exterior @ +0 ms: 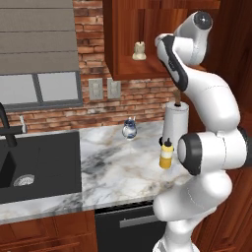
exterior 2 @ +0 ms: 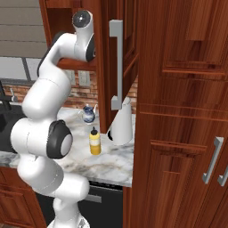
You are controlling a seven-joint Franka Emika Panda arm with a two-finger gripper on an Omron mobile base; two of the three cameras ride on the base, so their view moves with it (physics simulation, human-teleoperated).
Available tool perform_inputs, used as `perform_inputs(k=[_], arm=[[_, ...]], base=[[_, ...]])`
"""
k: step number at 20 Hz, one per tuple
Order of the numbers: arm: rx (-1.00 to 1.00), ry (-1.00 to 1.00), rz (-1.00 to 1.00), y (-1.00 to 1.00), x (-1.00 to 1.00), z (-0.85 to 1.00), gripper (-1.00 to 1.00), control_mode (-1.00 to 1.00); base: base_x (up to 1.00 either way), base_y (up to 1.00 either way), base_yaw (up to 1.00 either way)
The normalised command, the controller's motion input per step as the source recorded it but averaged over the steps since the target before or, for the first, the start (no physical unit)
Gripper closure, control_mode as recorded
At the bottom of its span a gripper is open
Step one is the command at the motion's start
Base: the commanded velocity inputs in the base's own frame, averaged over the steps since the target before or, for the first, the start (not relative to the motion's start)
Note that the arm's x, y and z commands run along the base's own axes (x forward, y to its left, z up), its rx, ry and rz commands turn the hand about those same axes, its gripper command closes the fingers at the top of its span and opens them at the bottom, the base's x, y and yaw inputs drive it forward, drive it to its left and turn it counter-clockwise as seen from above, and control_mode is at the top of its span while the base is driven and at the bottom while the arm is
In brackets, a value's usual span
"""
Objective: Pick the mustard and condiment bottle from the counter and place them in the cabinet.
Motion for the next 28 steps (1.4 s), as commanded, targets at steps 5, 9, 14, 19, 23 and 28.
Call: perform_inputs(k=[5,9,14,19,23,28], arm=[[0.00,0.00,0.00,0.02,0.27,-0.19,1.00,-1.00],[-0.02,0.00,0.00,0.05,0.24,-0.17,-1.00,-1.00],[-0.03,-0.01,0.00,0.03,0.21,-0.19,-1.00,-1.00],[-0.03,-0.03,0.00,0.00,0.16,-0.19,-1.00,-1.00],[-0.02,-0.09,0.00,0.00,0.06,-0.12,-1.00,-1.00],[0.00,-0.10,0.00,0.00,-0.02,-0.04,-1.00,-1.00]], base=[[0.00,0.00,0.00],[0.00,0.00,0.00],[0.00,0.00,0.00],[0.00,0.00,0.00],[0.00,0.00,0.00],[0.00,0.00,0.00]])
